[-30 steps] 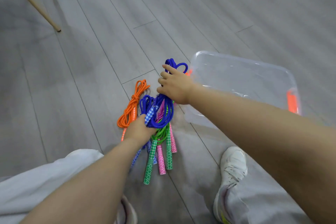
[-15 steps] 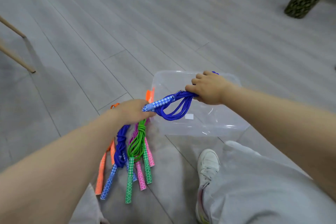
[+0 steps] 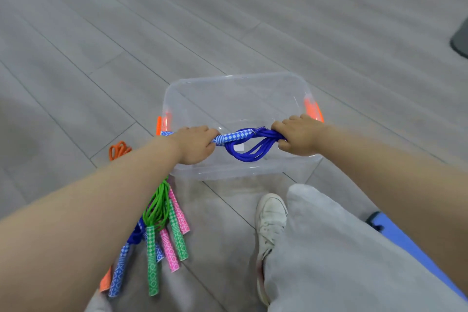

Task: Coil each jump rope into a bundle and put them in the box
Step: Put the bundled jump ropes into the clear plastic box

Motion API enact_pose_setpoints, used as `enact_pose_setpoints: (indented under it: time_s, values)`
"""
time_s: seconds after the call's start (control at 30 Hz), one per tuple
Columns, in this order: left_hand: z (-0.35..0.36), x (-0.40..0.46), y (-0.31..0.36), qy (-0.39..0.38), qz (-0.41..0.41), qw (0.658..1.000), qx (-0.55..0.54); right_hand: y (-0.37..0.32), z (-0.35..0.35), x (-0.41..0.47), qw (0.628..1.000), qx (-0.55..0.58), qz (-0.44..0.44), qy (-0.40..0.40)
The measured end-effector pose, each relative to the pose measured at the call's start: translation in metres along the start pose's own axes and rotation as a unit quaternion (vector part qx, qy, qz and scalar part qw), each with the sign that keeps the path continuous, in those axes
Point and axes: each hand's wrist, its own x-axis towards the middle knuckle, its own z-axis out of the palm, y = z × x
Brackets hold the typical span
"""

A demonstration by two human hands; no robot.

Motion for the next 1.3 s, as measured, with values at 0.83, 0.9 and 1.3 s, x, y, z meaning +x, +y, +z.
enact_pose_setpoints:
  time_s: [0.83,0.9,1.3]
  values:
    - [0.104,0.097,-0.012,-0.224,-0.052,0.968,-0.099,-0.011,0.099,0.079,0.971,0.001,0.021,-0.236]
    - [0.103,0.097,-0.009,-0.220,-0.065,0.965,-0.124,-0.008,0.103,0.080,0.972,0.030,0.031,-0.231]
    - [0.067,0.069,-0.022,-0.021,-0.087,0.974,-0.206,-0.022,0.045,0.081,0.976,0.160,0.090,-0.118]
